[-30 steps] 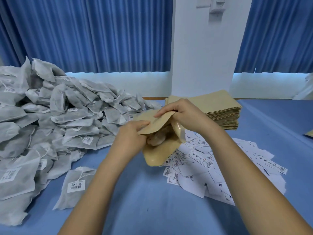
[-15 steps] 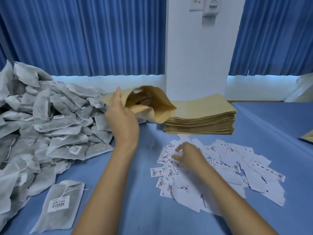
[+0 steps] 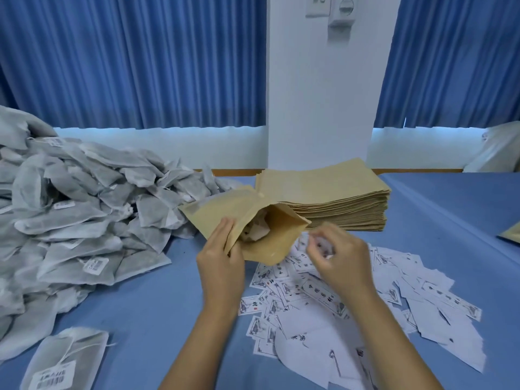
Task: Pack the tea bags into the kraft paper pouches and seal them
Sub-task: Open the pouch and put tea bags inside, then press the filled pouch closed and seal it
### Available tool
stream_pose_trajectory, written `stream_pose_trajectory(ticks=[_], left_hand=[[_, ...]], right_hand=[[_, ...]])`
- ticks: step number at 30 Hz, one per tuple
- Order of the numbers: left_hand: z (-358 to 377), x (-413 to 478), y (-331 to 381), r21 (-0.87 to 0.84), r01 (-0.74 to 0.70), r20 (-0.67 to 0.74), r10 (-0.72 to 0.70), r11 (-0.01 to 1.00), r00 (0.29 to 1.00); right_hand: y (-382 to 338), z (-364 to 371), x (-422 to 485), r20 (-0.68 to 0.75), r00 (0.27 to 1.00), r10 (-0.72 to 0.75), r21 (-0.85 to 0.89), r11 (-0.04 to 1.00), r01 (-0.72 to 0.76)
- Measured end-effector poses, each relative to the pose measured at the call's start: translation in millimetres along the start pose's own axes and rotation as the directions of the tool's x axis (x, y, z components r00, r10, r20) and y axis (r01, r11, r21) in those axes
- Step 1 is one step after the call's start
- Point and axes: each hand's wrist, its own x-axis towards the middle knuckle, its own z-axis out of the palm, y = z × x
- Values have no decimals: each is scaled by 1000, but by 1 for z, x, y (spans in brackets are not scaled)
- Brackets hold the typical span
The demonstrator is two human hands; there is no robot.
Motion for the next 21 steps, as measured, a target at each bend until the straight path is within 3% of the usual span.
stream_pose_trajectory(ticks=[1, 2, 4, 6, 8, 11, 14, 16, 19, 21], left_hand=[[0, -1, 0, -6, 3, -7, -4, 1000, 1000], [0, -2, 0, -11, 9, -10, -9, 1000, 1000], [2, -3, 0, -38, 24, 1, -24, 999, 1000], [4, -4, 0, -89, 38, 21, -37, 995, 999], [3, -7, 0, -139, 56, 35, -51, 989, 998], [1, -10, 1, -218, 86, 36, -80, 972, 996], [-1, -9, 2, -242, 84, -3, -87, 967, 996], [-1, -6, -1, -278, 85, -44, -101, 957, 994], [-2, -3, -5, -369, 143, -46, -172, 918, 984], [-4, -3, -4, -379, 149, -42, -178, 913, 983]], right_hand=[[2, -9, 2, -55, 998, -27, 106, 994, 33], [1, -15, 4, -52, 998, 36, 255, 967, -22], [-7, -9, 7, 77, 958, 278, 518, 809, -276], [-19, 11, 9, 261, 886, 383, 458, 759, -463], [-27, 36, 11, 340, 859, 384, 301, 820, -486], [-40, 64, 23, 427, 809, 403, 279, 792, -542], [-50, 77, 30, 561, 766, 315, 247, 819, -518], [-48, 75, 24, 566, 777, 275, 182, 878, -443], [-41, 62, 6, 402, 901, 165, 169, 953, -250], [-38, 52, -1, 235, 957, 171, 201, 955, -220]])
